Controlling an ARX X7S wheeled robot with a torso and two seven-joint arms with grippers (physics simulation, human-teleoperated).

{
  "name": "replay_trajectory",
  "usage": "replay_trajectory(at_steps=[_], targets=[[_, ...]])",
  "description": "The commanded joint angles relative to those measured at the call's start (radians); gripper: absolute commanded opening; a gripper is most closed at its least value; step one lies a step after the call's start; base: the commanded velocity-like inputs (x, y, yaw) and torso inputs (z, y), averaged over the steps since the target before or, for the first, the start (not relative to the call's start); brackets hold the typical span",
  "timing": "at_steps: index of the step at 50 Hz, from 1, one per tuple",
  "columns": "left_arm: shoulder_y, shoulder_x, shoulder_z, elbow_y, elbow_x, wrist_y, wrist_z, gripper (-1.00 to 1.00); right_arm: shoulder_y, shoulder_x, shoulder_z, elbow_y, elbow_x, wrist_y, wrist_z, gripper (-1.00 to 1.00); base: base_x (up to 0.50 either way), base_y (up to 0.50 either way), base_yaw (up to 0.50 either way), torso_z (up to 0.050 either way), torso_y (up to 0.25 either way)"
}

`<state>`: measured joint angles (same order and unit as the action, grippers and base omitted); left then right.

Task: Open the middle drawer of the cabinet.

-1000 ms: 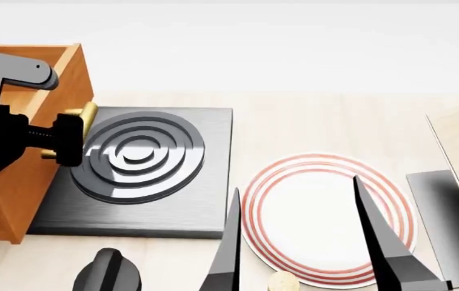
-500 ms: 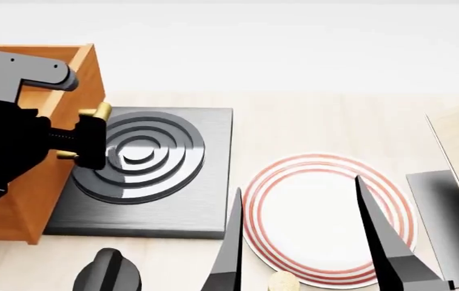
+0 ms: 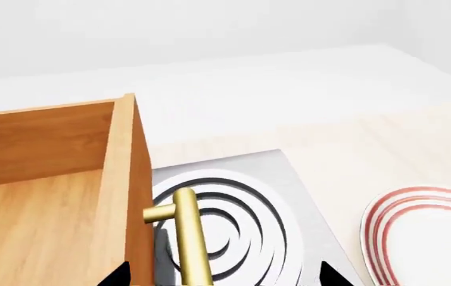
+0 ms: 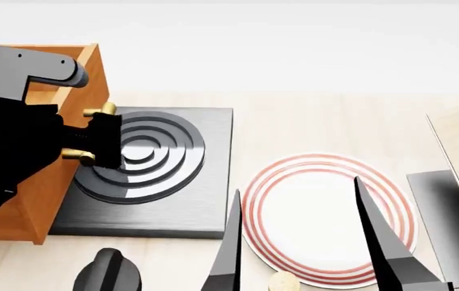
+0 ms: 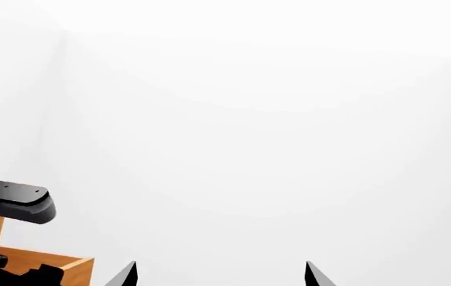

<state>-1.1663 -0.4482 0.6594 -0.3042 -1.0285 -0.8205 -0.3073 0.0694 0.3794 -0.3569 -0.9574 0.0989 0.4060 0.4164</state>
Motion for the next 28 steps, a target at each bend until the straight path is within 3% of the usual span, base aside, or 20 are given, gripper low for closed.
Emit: replay_trajectory(at_steps=[1,8,16,28], targets=[[0.015,0.029,-0.030,0.059,-0.016,0.018,0.031,1.00,-0.003,-0.016,0.017,-0.002,-0.018,-0.008,-0.019,1.00,0.00,0.00,0.00,0.000,0.000],[0.045,0.004,-0.022,0.145,0.081,0.121,-0.031,1.00,-0.002,-0.014,0.011,0.003,-0.019,-0.012,-0.017,1.00,0.00,0.00,0.00,0.000,0.000],[0.121,-0.053,0.000,0.355,0.248,0.252,-0.187,1.00,-0.001,-0.011,0.014,0.007,-0.014,-0.015,-0.013,1.00,0.00,0.00,0.00,0.000,0.000],[0.247,-0.126,-0.017,0.599,0.334,0.364,-0.311,1.00,0.003,-0.008,0.010,0.007,-0.014,-0.015,-0.006,1.00,0.00,0.00,0.00,0.000,0.000]])
